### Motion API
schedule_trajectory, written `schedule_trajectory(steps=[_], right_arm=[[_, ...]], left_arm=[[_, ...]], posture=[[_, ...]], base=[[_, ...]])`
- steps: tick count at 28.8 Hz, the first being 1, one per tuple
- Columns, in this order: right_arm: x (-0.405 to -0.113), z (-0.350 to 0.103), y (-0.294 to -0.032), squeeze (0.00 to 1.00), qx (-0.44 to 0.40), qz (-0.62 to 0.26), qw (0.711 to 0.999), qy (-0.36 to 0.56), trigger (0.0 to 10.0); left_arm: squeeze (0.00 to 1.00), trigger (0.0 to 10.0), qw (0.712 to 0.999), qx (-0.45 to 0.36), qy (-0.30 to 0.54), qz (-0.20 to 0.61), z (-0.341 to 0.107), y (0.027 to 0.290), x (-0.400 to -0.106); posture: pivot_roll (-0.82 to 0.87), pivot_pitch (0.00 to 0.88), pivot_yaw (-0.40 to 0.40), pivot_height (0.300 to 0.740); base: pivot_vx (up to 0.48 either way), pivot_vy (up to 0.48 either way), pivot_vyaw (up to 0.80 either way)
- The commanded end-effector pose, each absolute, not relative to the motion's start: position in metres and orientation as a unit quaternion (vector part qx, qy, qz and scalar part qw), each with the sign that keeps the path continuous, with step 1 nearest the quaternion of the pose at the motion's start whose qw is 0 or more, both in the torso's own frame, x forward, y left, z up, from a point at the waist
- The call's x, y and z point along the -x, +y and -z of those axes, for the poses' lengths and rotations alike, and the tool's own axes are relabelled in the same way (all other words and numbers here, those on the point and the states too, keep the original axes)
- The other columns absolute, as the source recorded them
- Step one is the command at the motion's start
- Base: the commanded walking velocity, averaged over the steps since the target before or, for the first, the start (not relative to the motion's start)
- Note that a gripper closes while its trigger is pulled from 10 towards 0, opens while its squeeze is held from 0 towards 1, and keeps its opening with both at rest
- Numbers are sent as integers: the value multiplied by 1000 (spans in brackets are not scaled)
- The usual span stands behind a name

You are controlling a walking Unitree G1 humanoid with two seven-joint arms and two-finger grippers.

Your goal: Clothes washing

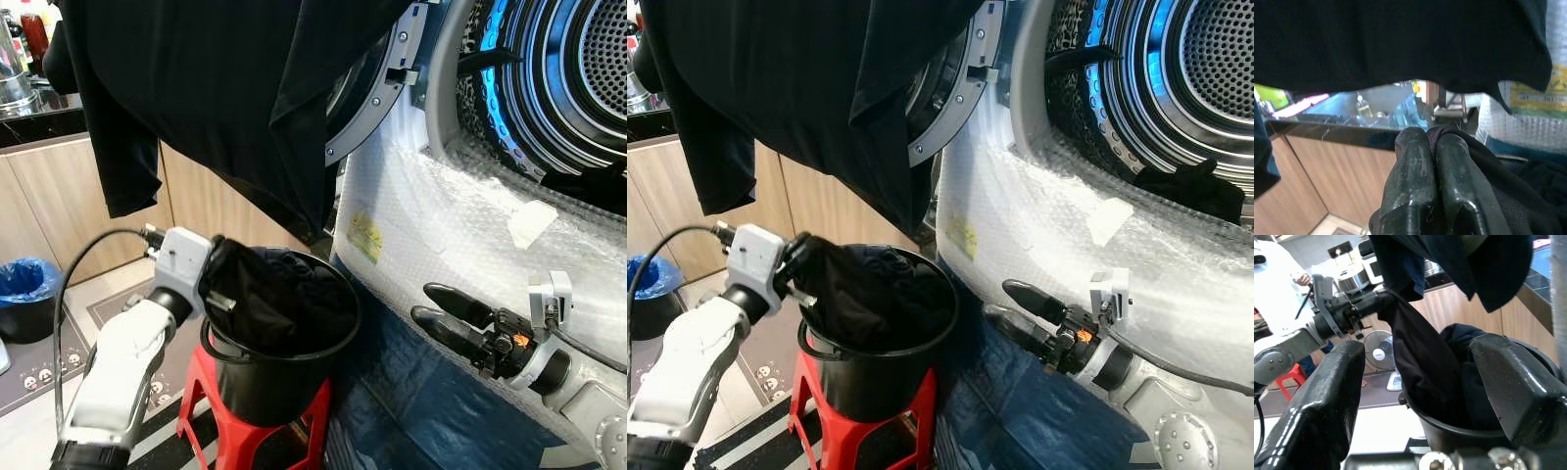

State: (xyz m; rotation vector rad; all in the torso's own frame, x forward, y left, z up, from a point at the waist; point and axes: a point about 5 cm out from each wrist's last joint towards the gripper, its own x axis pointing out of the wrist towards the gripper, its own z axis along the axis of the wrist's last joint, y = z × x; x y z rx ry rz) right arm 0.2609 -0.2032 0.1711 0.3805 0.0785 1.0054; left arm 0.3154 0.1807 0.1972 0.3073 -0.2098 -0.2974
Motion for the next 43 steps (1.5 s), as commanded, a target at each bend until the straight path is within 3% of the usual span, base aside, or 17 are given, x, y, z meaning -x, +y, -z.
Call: schedule_trajectory(steps=[1, 16, 29, 43], right_arm=[[-263, -171, -205, 0, -173, -475, 862, 33, 10000], [-270, -169, -198, 0, -167, -480, 861, 15, 10000], [-268, -169, -199, 0, -165, -475, 864, 8, 10000], [-272, -174, -195, 0, -149, -467, 872, -4, 10000]], left_arm=[[0, 10000, 961, -165, -154, 158, -221, 176, -320], [0, 10000, 923, -218, -176, 262, -244, 135, -335], [0, 10000, 901, -220, -226, 298, -278, 113, -350], [0, 10000, 862, -212, -289, 358, -317, 69, -352]], posture=[[-6, 0, -89, 740], [-12, 0, -67, 740], [-37, 0, -48, 740], [-32, 0, -39, 740]], base=[[0, 0, 0], [0, 0, 0], [0, 0, 0], [0, 0, 0]])
